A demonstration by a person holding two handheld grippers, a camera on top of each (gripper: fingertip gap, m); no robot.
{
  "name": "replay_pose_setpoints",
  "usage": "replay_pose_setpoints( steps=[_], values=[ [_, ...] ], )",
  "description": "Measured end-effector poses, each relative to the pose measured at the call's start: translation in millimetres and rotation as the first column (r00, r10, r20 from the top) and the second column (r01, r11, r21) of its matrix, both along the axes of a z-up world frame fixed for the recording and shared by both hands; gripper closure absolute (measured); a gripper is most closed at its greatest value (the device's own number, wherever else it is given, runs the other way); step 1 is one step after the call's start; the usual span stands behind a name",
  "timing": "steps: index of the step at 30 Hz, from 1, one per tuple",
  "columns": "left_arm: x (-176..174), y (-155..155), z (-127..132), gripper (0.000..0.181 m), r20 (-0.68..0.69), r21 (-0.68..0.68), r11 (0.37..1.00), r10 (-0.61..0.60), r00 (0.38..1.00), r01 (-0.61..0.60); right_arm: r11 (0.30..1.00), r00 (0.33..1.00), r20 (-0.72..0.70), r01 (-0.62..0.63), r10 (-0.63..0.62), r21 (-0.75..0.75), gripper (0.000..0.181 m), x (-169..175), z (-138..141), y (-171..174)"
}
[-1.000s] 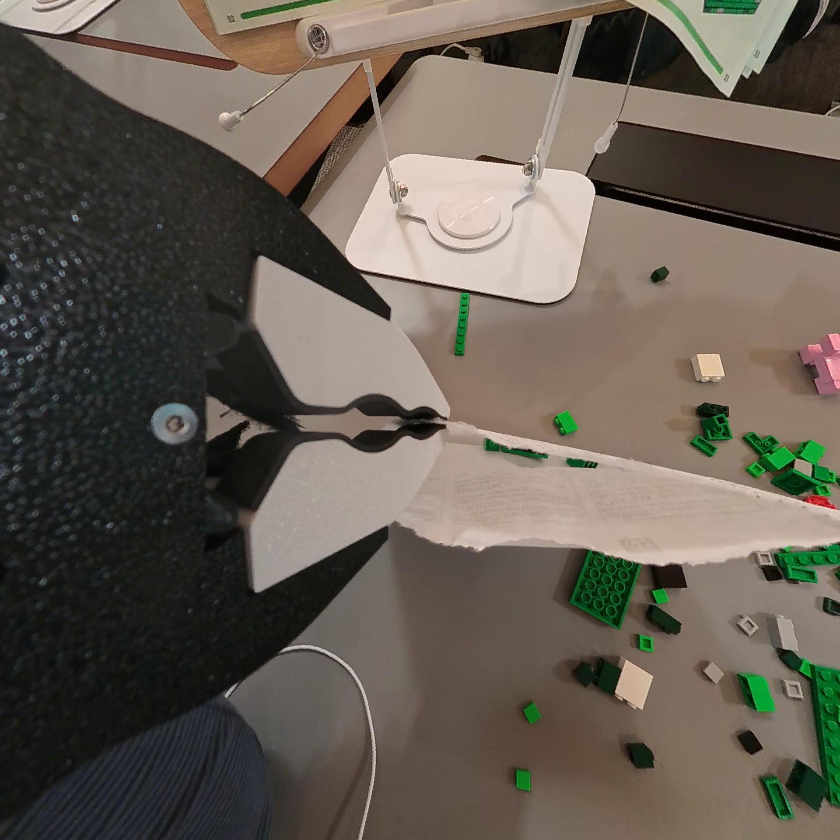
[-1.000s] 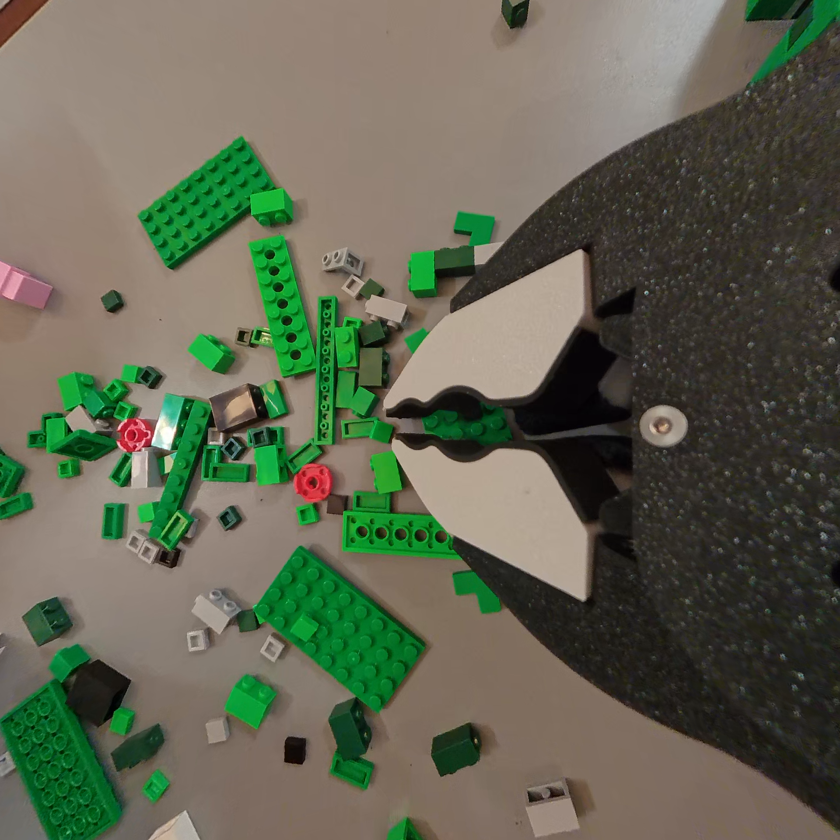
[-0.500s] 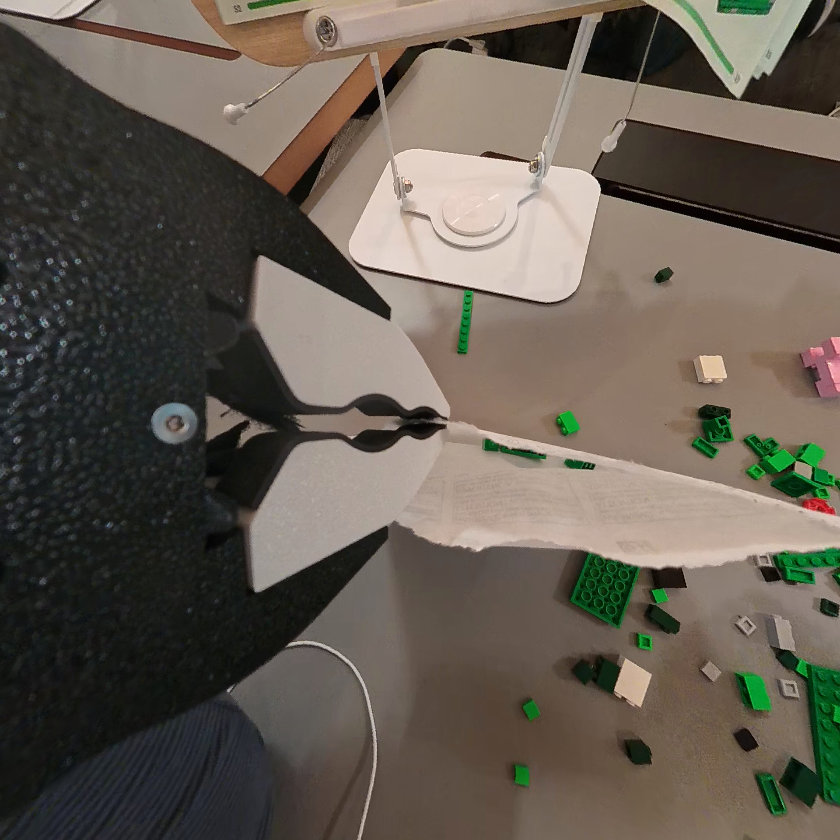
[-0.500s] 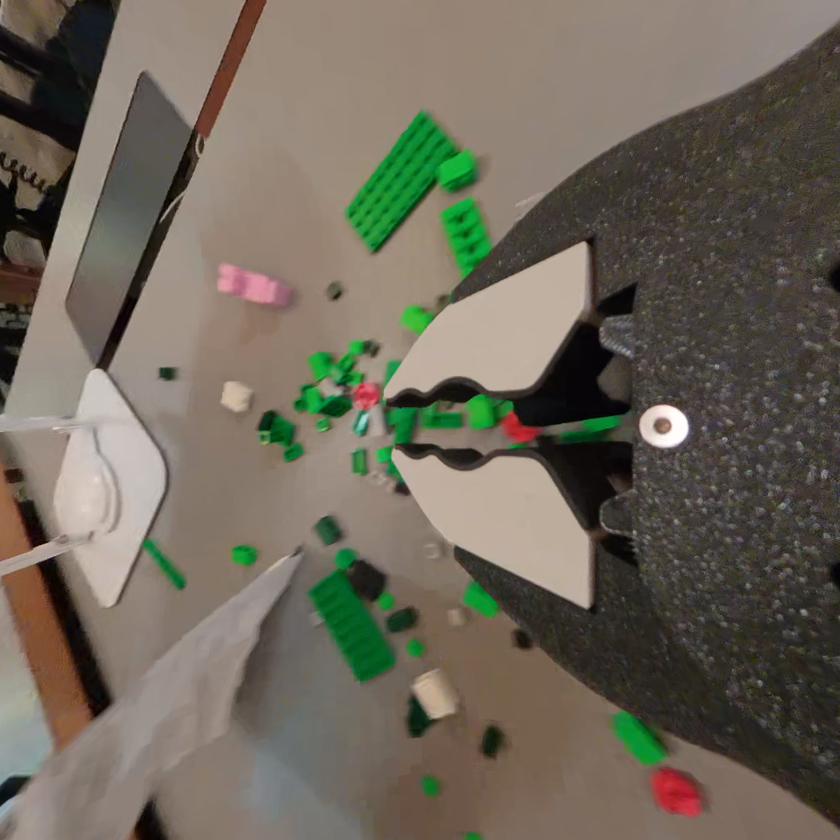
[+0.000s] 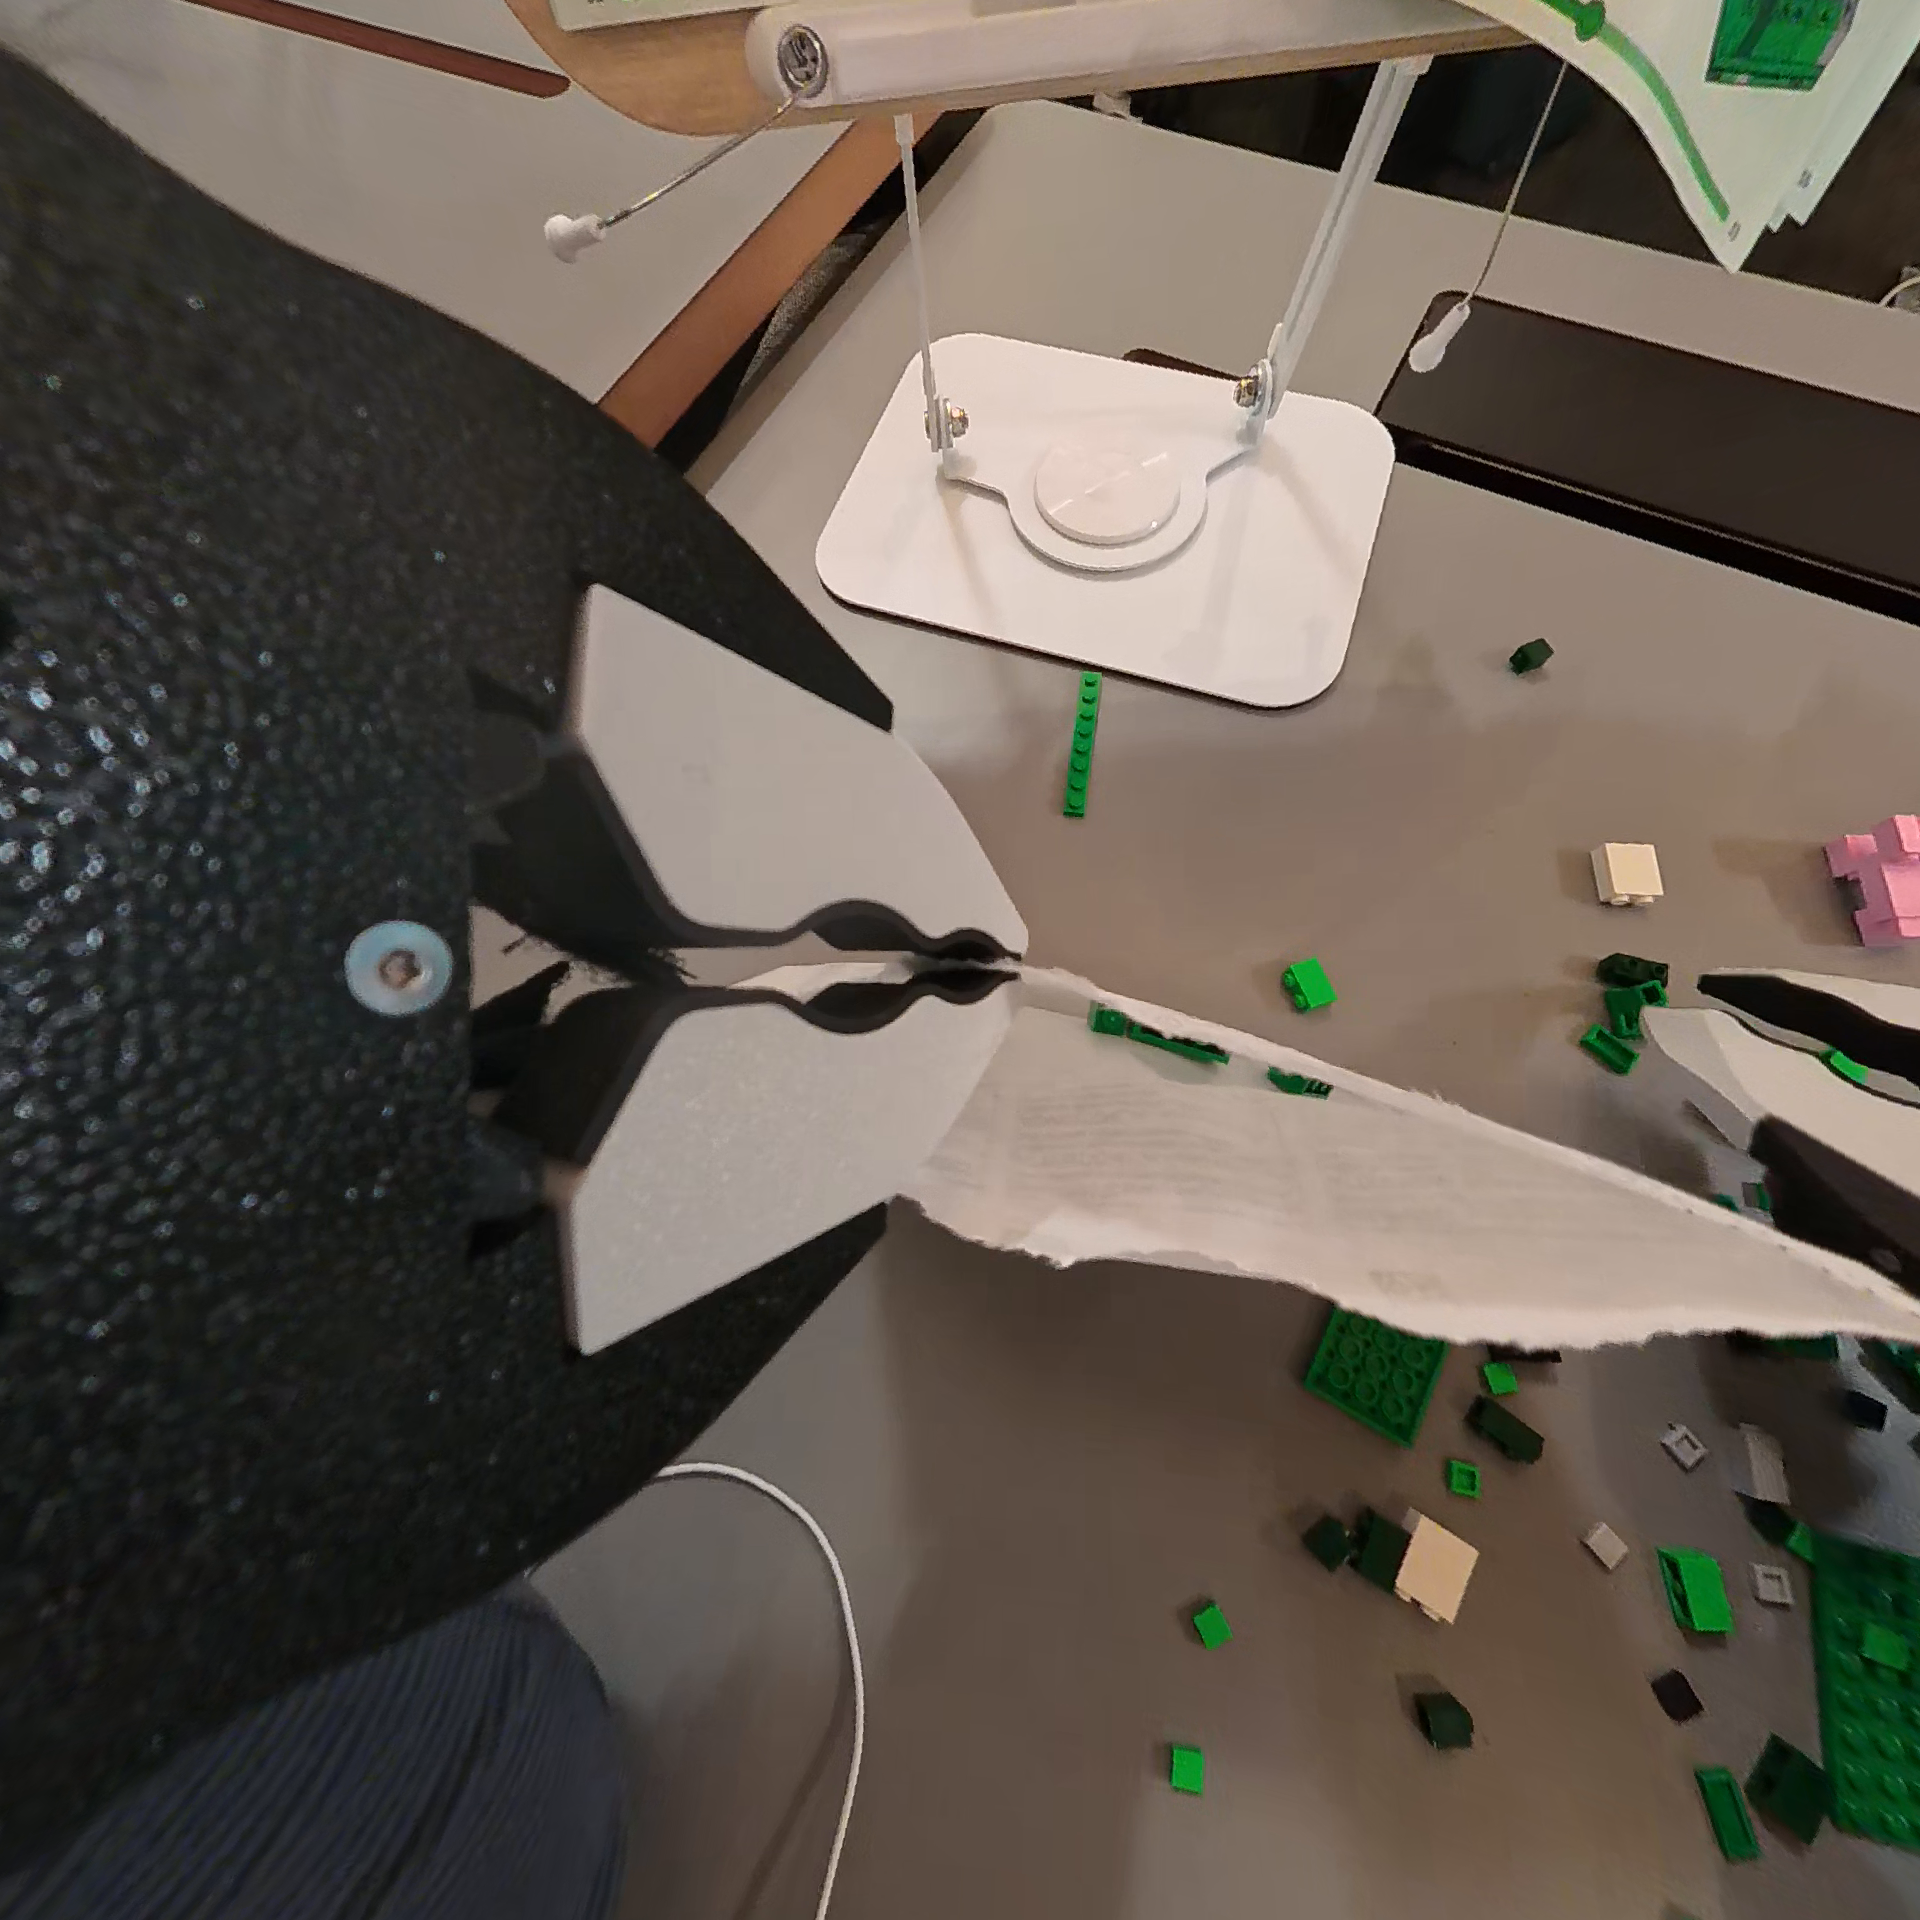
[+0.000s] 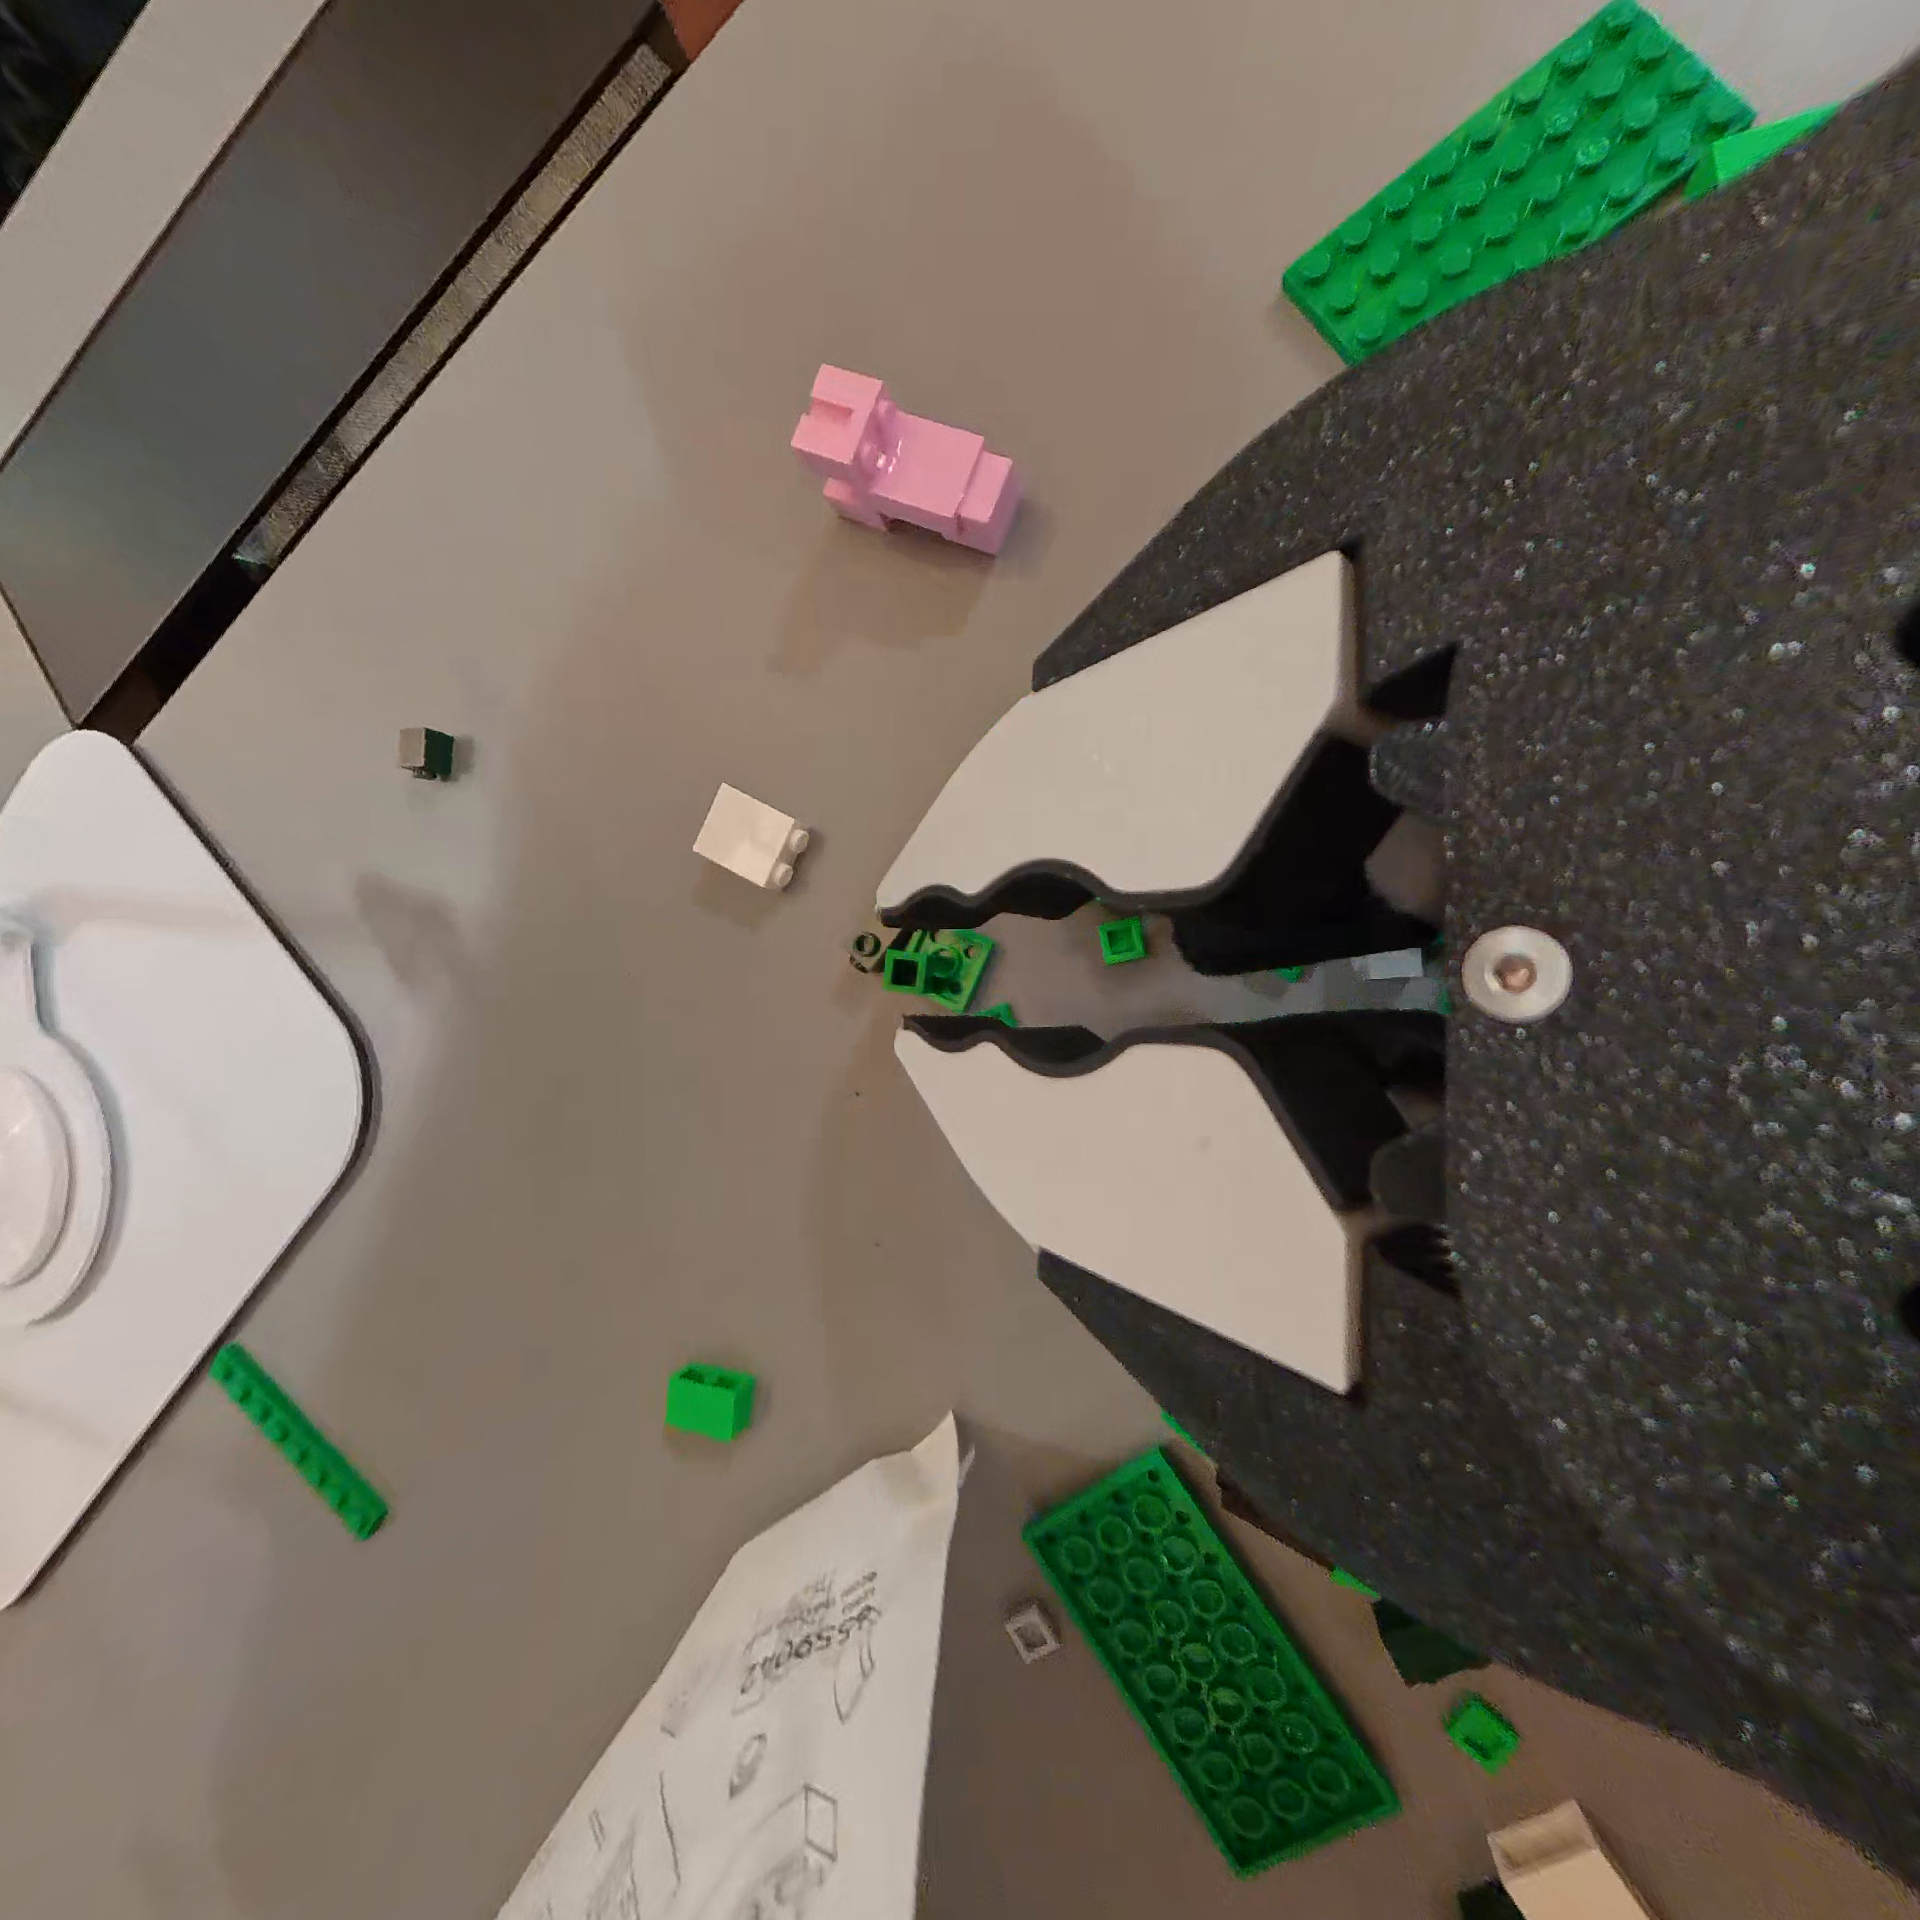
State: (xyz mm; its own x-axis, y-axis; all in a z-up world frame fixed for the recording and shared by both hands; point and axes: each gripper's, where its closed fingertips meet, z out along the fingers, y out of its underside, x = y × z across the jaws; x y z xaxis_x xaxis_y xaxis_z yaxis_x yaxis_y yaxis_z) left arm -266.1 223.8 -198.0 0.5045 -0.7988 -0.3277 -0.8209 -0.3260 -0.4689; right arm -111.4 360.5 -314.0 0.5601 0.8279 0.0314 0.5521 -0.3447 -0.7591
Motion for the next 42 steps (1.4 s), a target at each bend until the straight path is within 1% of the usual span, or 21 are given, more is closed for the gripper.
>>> replay_pose_setpoints(
  steps=[4,8,10,12,14,15,17,18,19,21,22,23,24,26,27,30,33,36,42],
  values=[
    [0,0,1,0.181,0.01,0.002,1.0,-0.002,1.0,0.002,0.999,1.0,0.021,0.0,0.001,-0.043,0.166,-1,-9,0],
    [-2,0,1,0.181,0.015,0.0,1.0,0.004,1.0,-0.004,0.999,0.999,0.032,0.007,-0.006,-0.04,0.17,-3,-14,3],
    [-2,0,1,0.181,0.015,-0.001,1.0,0.005,1.0,-0.005,1.0,0.999,0.039,0.011,-0.01,-0.014,0.173,-2,-12,6],
    [-2,0,0,0.181,0.013,-0.001,1.0,0.004,1.0,-0.004,1.0,1.0,0.021,-0.004,0.003,0.028,0.173,-2,-2,4],
    [-2,0,0,0.181,0.013,-0.002,1.0,0.003,1.0,-0.003,0.995,1.0,-0.015,-0.018,0.02,0.102,0.173,-1,20,0],
    [-2,0,0,0.181,0.013,-0.002,1.0,0.003,1.0,-0.003,0.988,0.998,-0.047,-0.044,0.051,0.147,0.173,-3,36,-6],
    [-1,0,0,0.181,0.012,-0.005,1.0,0.003,1.0,-0.003,0.962,0.985,-0.116,-0.096,0.129,0.254,0.173,-8,76,-22],
    [-1,1,-1,0.181,0.011,-0.007,1.0,0.005,1.0,-0.005,0.938,0.969,-0.15,-0.139,0.194,0.317,0.173,-13,99,-35],
    [-2,1,-1,0.181,0.007,-0.008,1.0,0.01,1.0,-0.01,0.905,0.944,-0.188,-0.182,0.27,0.385,0.173,-19,124,-51],
    [-5,4,-3,0.181,-0.01,-0.009,1.0,0.029,1.0,-0.029,0.813,0.866,-0.258,-0.246,0.429,0.527,0.173,-36,171,-89],
    [-5,4,-3,0.181,-0.013,-0.01,0.999,0.032,0.999,-0.033,0.759,0.818,-0.263,-0.287,0.512,0.584,0.172,-47,187,-111],
    [-4,5,-4,0.181,-0.013,-0.012,0.999,0.031,0.999,-0.031,0.708,0.783,-0.229,-0.341,0.578,0.618,0.172,-58,193,-130],
    [-3,5,-4,0.181,-0.017,-0.013,0.999,0.03,0.999,-0.03,0.675,0.781,-0.161,-0.391,0.603,0.626,0.173,-69,191,-140],
    [-3,5,-4,0.181,-0.031,-0.011,0.999,0.031,0.999,-0.031,0.633,0.809,0.01,-0.467,0.587,0.617,0.173,-86,173,-145],
    [-3,5,-4,0.181,-0.039,-0.01,0.999,0.037,0.999,-0.038,0.617,0.812,0.059,-0.487,0.581,0.618,0.173,-93,166,-146],
    [-2,5,-4,0.181,-0.052,-0.007,0.999,0.038,0.998,-0.038,0.621,0.794,0.102,-0.541,0.599,0.567,0.173,-108,150,-151],
    [0,4,-3,0.181,-0.056,-0.003,0.999,0.033,0.998,-0.033,0.619,0.809,0.171,-0.549,0.563,0.561,0.173,-112,140,-144],
    [1,4,-3,0.181,-0.059,-0.004,1.0,0.03,0.998,-0.03,0.621,0.81,0.203,-0.559,0.55,0.549,0.173,-111,134,-140],
    [2,5,-5,0.181,-0.071,-0.011,1.0,0.028,0.997,-0.029,0.636,0.82,0.197,-0.548,0.537,0.543,0.169,-109,133,-137]
  ],
)
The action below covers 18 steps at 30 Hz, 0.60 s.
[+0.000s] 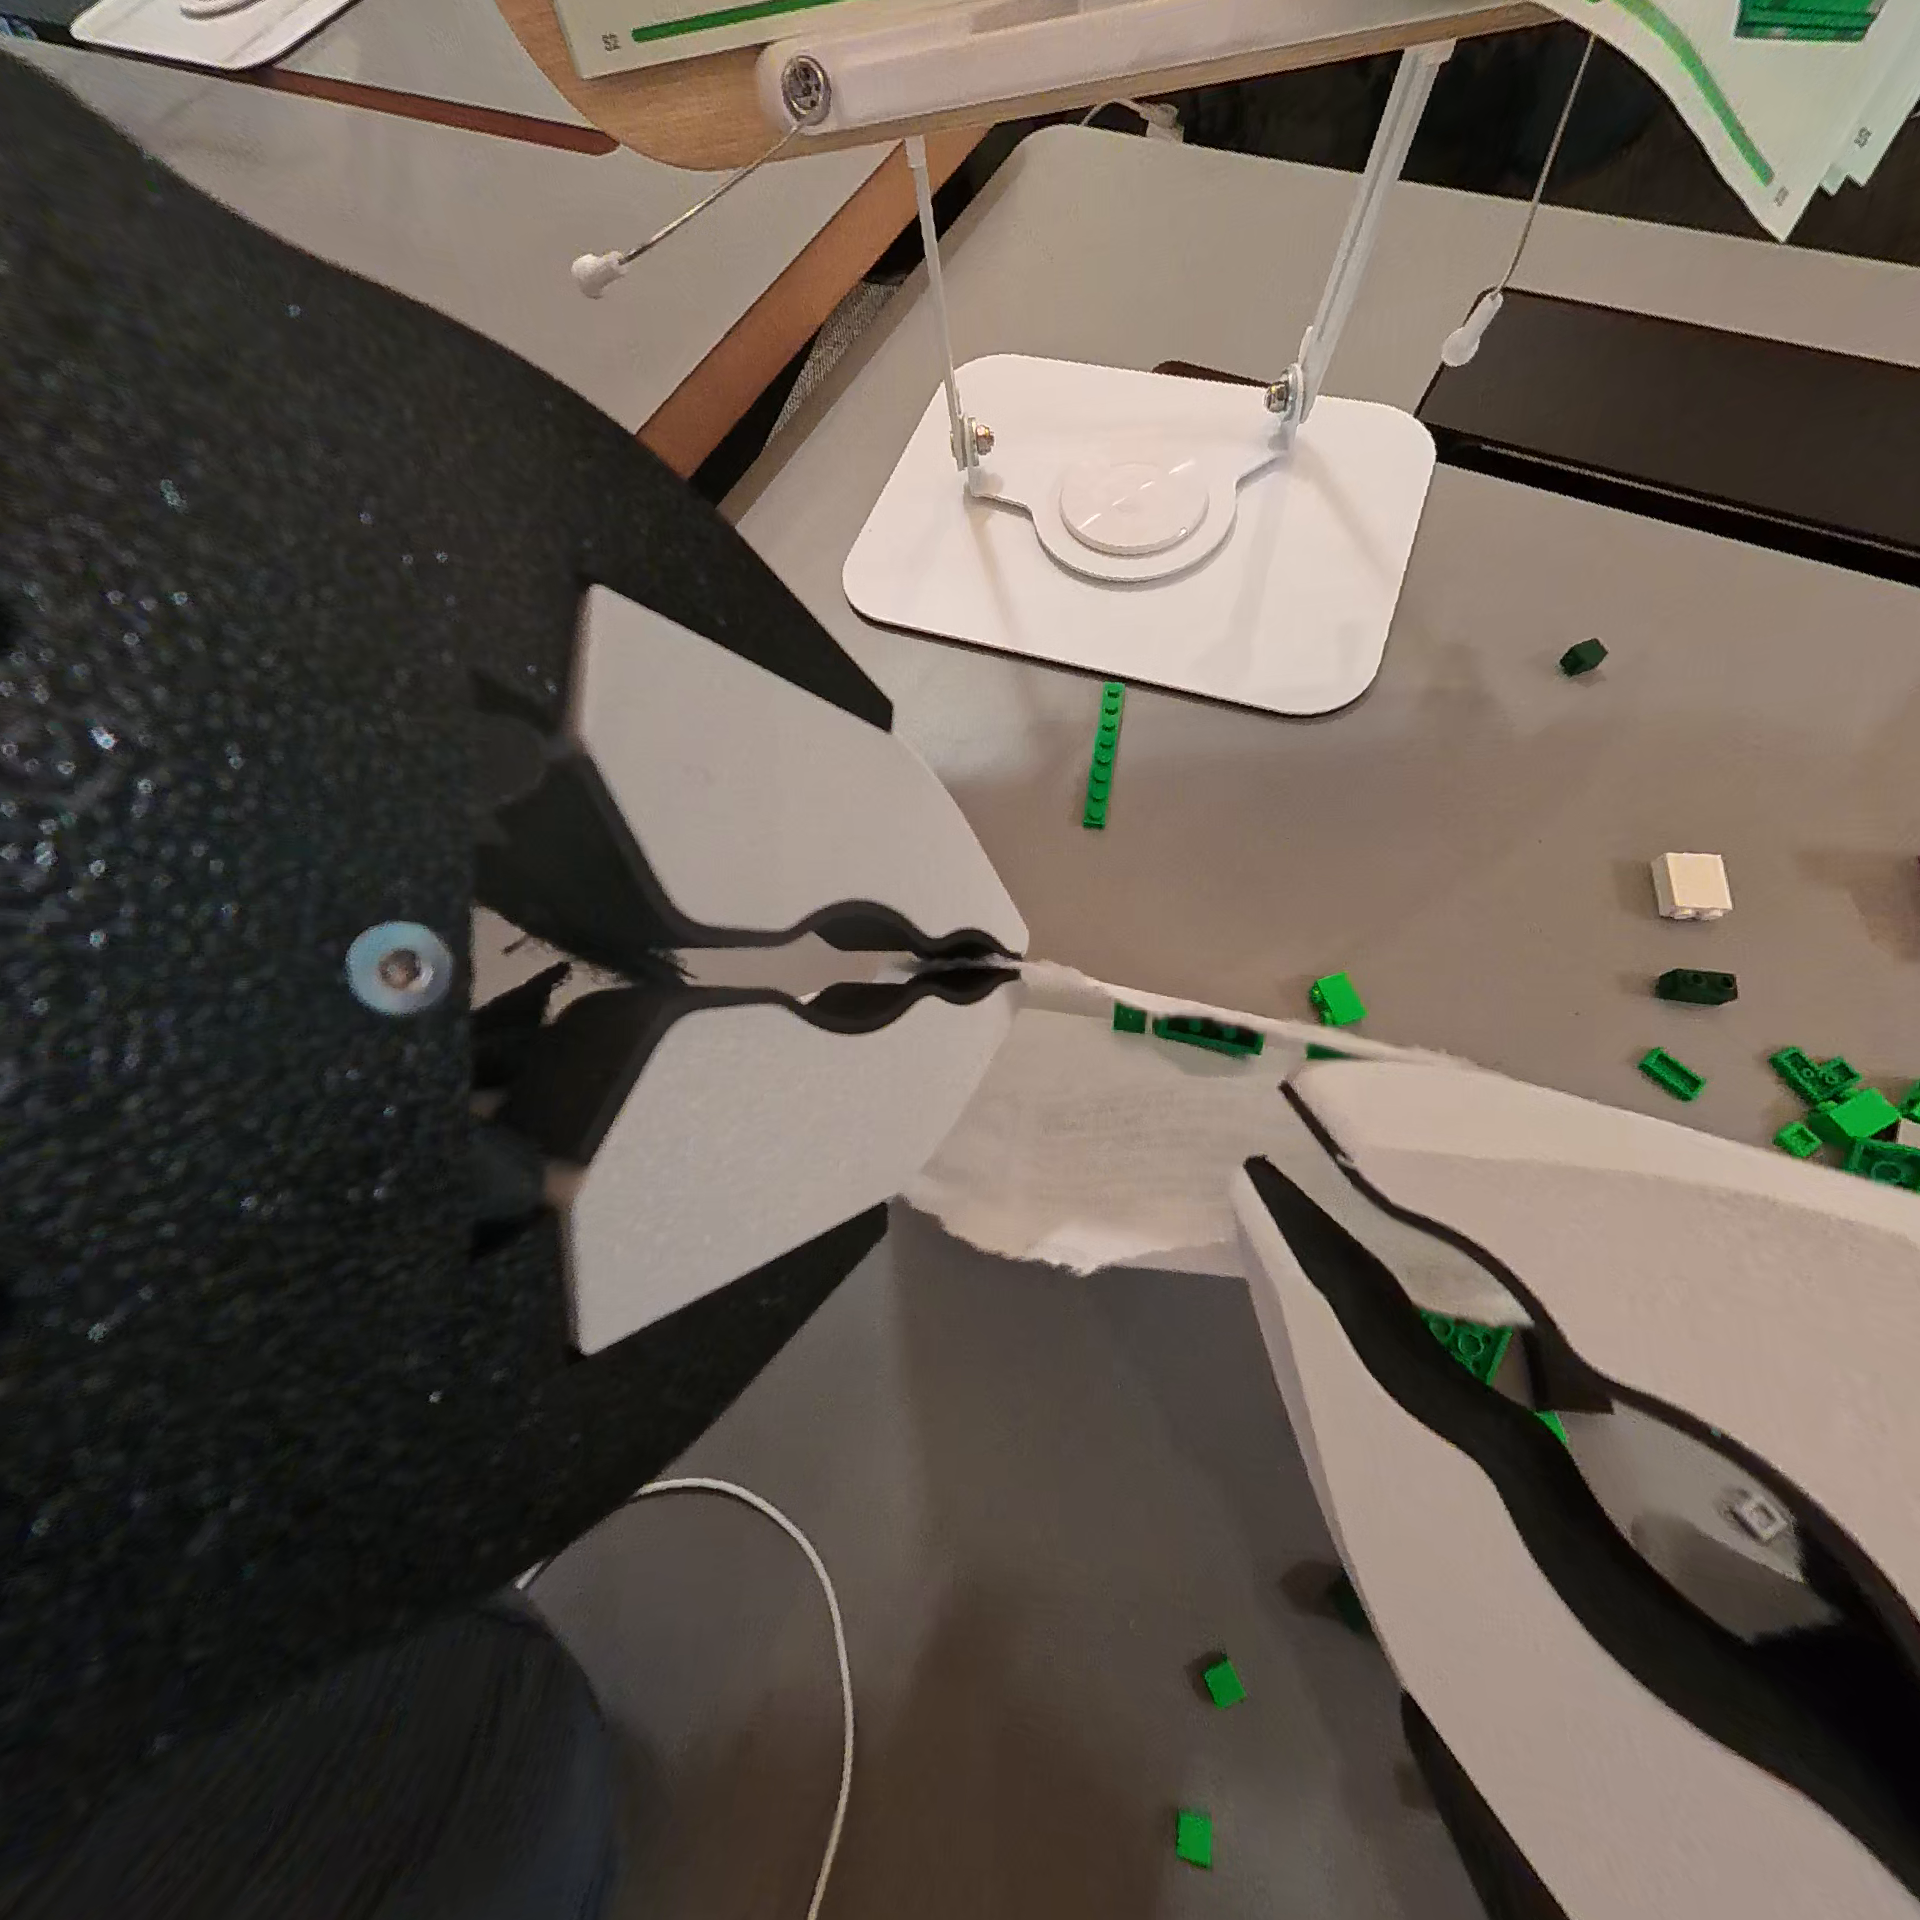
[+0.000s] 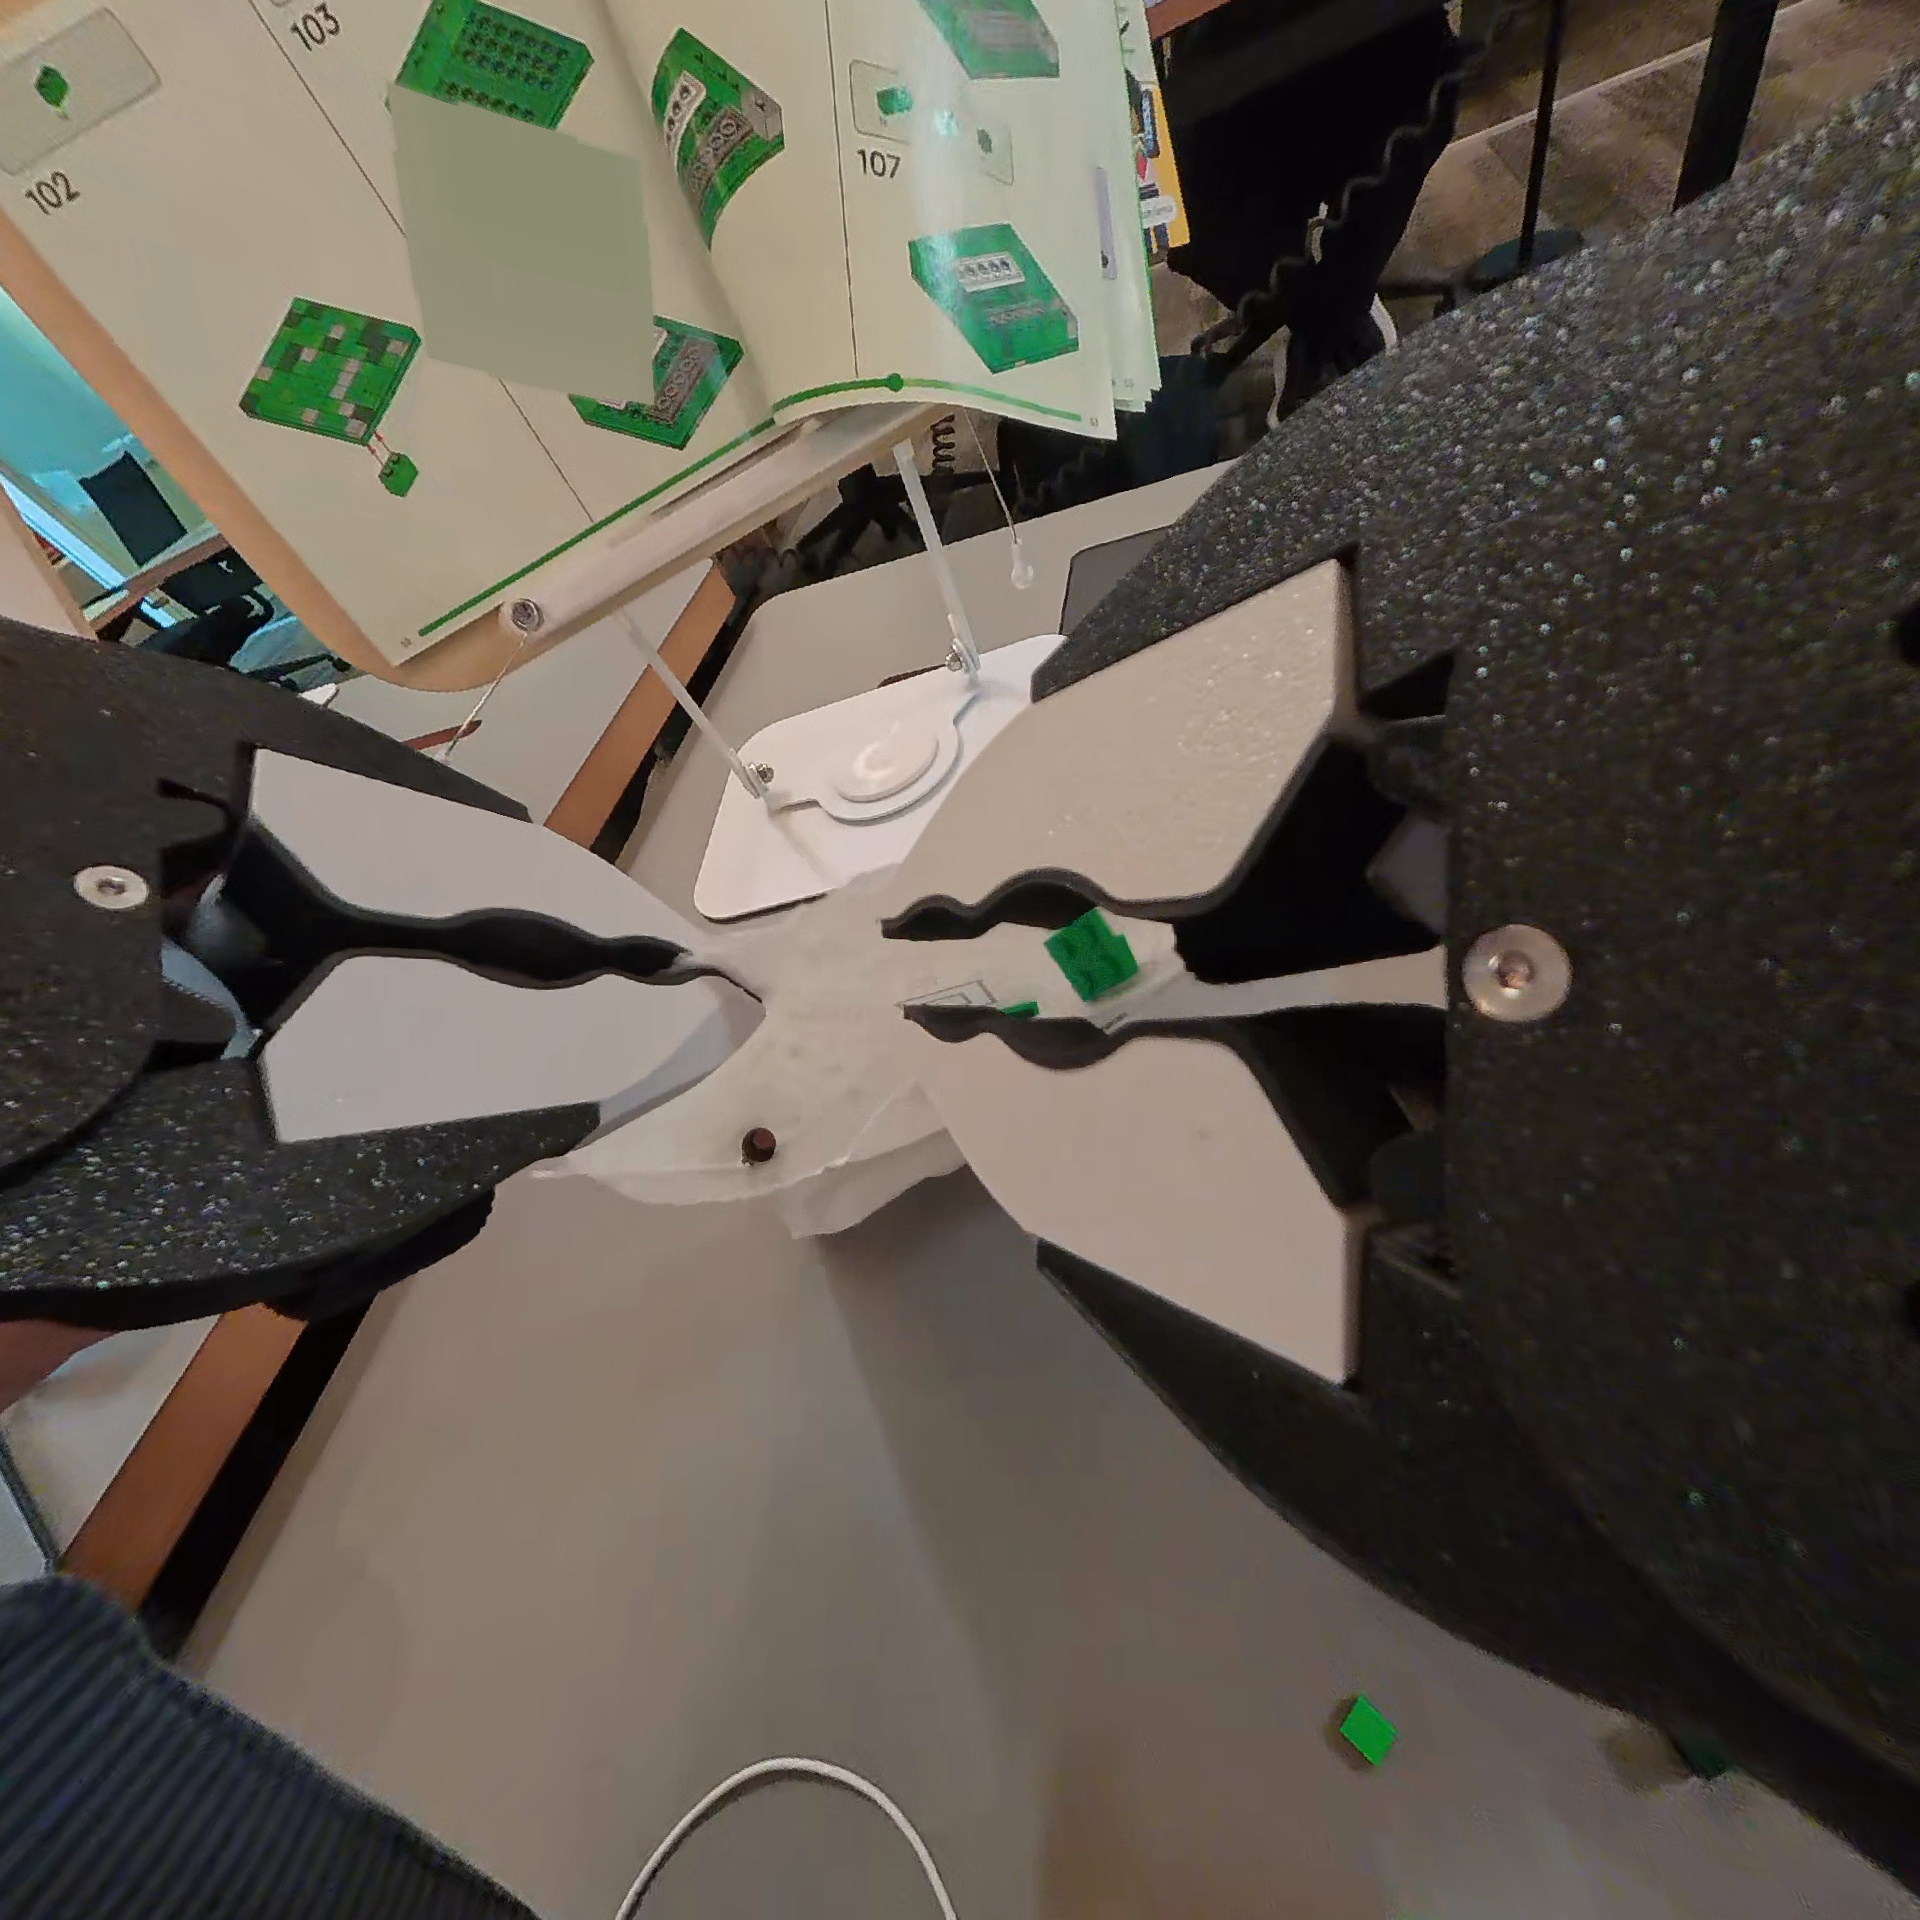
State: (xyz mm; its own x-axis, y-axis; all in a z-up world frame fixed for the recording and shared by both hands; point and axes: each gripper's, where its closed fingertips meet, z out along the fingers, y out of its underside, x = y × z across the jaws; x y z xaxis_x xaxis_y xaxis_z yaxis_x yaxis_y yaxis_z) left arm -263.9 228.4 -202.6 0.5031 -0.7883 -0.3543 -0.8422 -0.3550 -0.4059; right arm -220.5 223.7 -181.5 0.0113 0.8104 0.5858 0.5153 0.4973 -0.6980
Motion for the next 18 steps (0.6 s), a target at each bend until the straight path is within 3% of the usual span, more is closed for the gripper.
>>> replay_pose_setpoints(
  steps=[5,13,18],
  values=[
    [0,0,-1,0.181,-0.012,-0.005,1.0,0.005,1.0,-0.005,1.0,1.0,-0.015,-0.003,0.003,-0.006,0.169,4,5,-2],
    [1,0,-1,0.181,-0.013,-0.004,1.0,0.0,1.0,0.0,0.991,0.99,-0.134,-0.051,0.034,-0.121,0.169,25,38,-14],
    [2,0,0,0.181,-0.015,0.001,1.0,-0.006,1.0,0.006,0.996,0.993,-0.115,0.016,-0.026,-0.087,0.169,41,44,-5]
  ],
)
